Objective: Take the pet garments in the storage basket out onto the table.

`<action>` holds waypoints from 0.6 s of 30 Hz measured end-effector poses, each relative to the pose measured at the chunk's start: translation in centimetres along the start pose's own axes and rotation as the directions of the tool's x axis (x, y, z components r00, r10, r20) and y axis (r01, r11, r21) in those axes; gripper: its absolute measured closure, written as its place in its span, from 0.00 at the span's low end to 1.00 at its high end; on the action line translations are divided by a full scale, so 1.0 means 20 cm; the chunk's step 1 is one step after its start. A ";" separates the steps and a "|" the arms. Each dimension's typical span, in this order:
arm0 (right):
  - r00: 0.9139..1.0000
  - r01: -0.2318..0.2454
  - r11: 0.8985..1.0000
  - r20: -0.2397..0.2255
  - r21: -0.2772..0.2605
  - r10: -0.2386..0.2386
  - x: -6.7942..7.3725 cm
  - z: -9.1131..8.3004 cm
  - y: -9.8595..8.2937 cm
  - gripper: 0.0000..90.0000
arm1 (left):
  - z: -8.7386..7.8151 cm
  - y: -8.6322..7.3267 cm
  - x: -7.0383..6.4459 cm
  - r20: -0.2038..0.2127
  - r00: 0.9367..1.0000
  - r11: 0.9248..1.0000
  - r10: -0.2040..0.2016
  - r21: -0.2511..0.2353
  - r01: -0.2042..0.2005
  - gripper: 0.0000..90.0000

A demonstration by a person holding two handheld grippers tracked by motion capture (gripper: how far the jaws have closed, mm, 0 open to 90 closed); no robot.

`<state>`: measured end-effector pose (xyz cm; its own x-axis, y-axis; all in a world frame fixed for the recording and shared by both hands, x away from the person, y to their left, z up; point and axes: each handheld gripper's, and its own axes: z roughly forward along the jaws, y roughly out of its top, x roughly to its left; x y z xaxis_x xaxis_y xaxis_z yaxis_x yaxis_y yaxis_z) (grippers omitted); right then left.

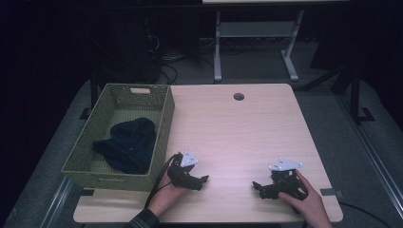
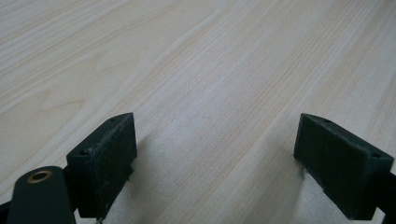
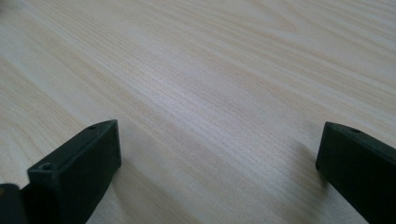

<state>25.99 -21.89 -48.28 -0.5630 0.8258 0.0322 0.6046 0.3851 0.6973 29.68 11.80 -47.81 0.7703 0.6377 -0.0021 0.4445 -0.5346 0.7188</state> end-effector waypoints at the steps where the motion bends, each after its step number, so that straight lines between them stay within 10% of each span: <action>1: 1.000 0.001 1.000 0.000 0.000 -0.001 0.00 0.00 0.00 0.00 | 0.00 0.00 0.00 -0.002 1.000 1.000 0.002 0.000 -0.002 0.14; 18: 1.000 -0.004 1.000 0.000 0.002 0.004 0.00 0.00 0.00 0.00 | 0.00 0.04 0.00 0.002 1.000 0.998 0.006 0.054 -0.006 0.14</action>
<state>25.96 -21.87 -48.27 -0.5604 0.8274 0.0353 0.6085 0.3825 0.6953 30.05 11.41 -47.34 0.7739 0.6333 0.0003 0.4643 -0.5677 0.6798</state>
